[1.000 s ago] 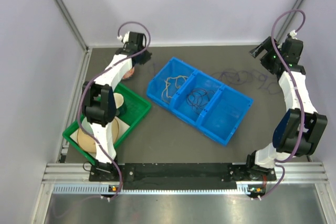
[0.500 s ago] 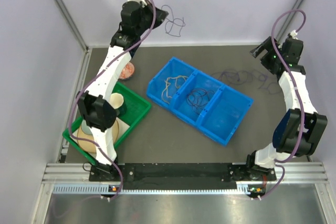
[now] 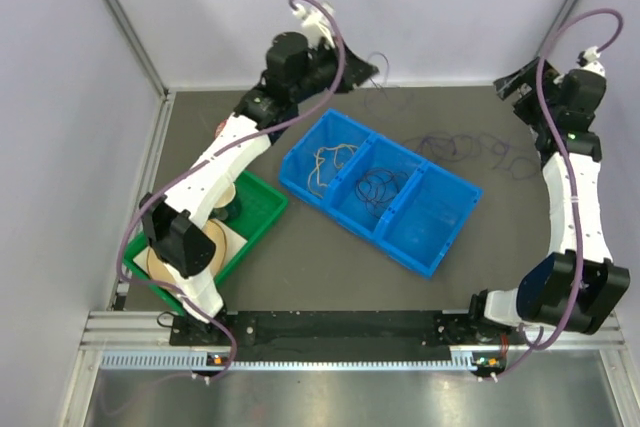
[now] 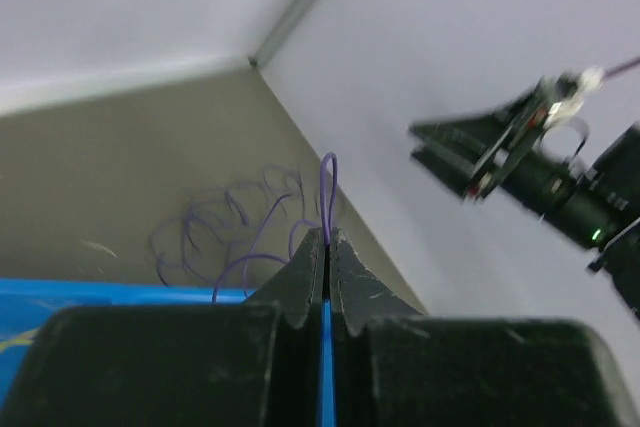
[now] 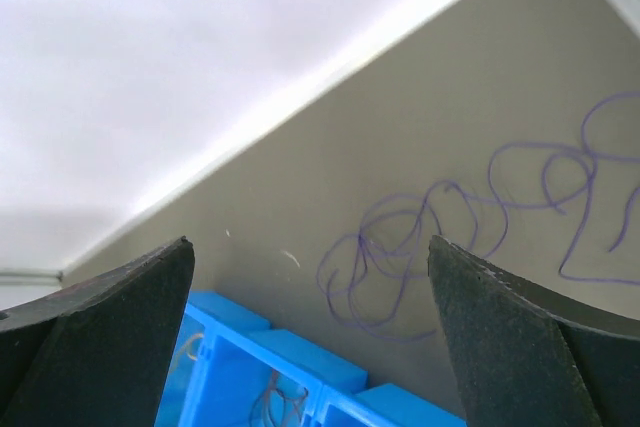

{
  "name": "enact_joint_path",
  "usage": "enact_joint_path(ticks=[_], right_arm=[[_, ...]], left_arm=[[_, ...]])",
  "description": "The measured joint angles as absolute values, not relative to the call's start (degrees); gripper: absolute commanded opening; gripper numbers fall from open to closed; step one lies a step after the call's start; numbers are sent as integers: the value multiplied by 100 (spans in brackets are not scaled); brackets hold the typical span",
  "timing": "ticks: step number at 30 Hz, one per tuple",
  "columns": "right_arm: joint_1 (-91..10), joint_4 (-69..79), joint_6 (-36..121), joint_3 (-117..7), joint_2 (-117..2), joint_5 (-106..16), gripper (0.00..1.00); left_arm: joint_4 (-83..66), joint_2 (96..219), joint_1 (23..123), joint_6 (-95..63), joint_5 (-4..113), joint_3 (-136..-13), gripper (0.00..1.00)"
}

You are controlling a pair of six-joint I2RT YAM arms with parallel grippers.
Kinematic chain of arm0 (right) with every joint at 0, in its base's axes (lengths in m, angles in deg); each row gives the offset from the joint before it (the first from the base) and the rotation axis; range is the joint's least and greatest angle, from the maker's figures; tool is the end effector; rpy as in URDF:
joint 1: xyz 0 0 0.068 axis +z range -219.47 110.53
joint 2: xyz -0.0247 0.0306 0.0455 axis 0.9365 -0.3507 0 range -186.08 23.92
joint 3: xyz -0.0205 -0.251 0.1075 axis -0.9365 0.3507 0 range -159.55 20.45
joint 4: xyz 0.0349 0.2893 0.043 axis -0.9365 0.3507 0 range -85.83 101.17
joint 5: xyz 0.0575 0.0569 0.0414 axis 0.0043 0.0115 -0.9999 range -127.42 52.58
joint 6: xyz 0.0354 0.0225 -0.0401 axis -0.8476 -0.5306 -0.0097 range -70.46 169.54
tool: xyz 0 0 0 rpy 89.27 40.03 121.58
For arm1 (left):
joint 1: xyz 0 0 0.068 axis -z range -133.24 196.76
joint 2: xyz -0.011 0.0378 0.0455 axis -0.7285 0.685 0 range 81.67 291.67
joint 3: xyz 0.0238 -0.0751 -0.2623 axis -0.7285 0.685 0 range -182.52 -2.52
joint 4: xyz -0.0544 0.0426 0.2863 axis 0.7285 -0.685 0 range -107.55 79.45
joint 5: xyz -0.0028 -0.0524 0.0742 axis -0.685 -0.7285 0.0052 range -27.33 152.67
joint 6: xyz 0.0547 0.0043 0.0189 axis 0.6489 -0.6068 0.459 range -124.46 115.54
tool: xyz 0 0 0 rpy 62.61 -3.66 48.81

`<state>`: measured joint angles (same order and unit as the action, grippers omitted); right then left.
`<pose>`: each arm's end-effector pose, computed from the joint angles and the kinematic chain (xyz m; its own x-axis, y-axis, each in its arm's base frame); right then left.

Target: Untangle the cables

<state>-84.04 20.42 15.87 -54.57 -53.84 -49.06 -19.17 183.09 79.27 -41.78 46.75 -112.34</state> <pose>0.3455 -0.0813 0.3818 -0.2279 0.6203 -0.7506 0.2259 0.7835 0.5789 0.3774 -0.2539 0.4732 -0.4562 -0.4007 -0.7946 0.5929 0.5290 -0.6072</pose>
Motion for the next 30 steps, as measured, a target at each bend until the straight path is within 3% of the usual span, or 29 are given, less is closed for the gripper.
enact_joint_path(ticks=[5,18,20,21,25,30], right_arm=[[-8815,2005,1480,-5457,-5036,-4893,99],[-9138,2036,1455,-5378,-5040,-4869,99],[-9138,2033,1455,-5378,-5045,-4871,99],[-9140,2033,1455,-5378,-5049,-4871,99],[-9140,2027,1462,-5378,-5112,-4880,99],[-9138,2020,1543,-5378,-5436,-4957,99]], left_arm=[[-2075,18421,8511,-4010,4286,-10683,0],[-2374,19433,9401,-3722,4000,-10661,0],[-2438,19608,9449,-3713,3982,-10661,24],[-2468,19699,9471,-3706,3971,-10661,43],[-2682,19942,9499,-3612,3939,-10700,75],[-2918,20023,9501,-3483,3965,-10840,80]])
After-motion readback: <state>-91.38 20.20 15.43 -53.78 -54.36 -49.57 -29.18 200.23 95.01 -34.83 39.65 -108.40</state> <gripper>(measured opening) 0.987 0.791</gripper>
